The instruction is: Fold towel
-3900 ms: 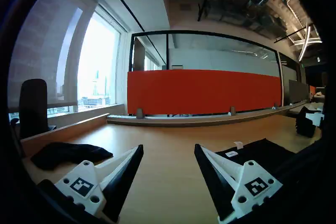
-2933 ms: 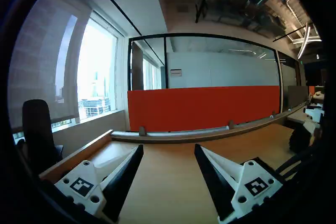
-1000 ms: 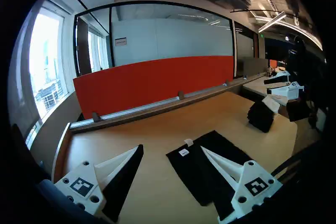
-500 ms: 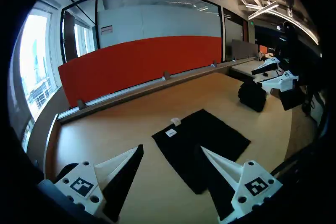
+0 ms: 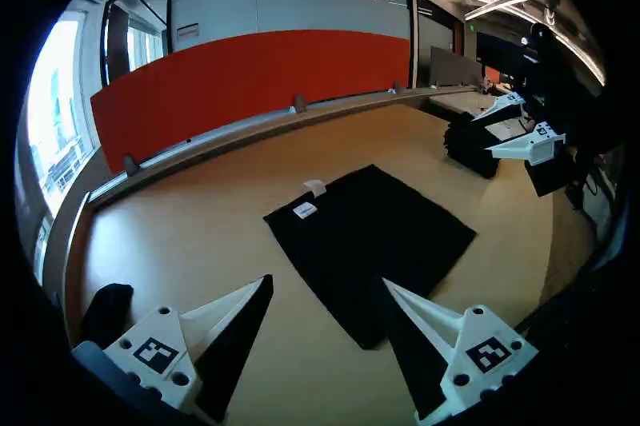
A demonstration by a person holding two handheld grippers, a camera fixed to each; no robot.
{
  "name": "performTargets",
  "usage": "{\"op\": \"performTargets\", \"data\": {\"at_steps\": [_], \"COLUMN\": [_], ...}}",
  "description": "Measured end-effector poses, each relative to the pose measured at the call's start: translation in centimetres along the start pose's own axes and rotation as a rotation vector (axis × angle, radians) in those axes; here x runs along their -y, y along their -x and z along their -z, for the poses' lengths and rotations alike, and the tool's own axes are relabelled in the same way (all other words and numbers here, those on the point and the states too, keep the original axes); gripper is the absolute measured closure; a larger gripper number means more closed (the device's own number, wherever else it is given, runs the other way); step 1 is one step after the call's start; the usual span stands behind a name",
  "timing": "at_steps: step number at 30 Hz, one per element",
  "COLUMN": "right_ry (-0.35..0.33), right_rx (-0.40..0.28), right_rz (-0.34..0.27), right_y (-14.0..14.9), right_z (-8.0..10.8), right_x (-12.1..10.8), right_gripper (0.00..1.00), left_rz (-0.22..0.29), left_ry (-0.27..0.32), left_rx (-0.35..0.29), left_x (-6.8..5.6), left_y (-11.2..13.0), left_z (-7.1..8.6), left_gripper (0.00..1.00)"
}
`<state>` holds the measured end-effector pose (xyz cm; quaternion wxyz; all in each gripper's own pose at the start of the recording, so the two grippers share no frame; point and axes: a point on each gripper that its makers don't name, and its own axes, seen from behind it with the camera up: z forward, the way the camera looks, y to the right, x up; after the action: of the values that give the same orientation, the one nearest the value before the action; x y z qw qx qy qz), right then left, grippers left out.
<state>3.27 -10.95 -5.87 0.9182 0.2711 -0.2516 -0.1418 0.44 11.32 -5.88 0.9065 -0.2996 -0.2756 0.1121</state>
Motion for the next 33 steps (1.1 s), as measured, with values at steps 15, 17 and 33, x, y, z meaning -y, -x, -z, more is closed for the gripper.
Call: {"op": "performTargets", "data": {"at_steps": [15,17,33], "right_ry": [-0.038,-0.045,-0.105], "right_rx": [0.126,0.141,0.256], "right_rz": [0.016,0.017,0.001], "right_y": [7.6,8.5,14.6], "right_z": [-3.2,-3.5,-4.5], "right_x": [2.4,2.7,4.5], "right_gripper": [0.0,0.0,0.0], "left_rz": [-0.026,-0.03,-0.031], "left_ry": [0.056,0.064,0.123], "left_rx": [0.112,0.124,0.224], "left_x": [-2.0,-2.4,-4.2], "left_y": [5.8,6.5,10.7], "left_z": [-3.7,-4.1,-6.0], "left_gripper": [0.1,0.1,0.1]}}
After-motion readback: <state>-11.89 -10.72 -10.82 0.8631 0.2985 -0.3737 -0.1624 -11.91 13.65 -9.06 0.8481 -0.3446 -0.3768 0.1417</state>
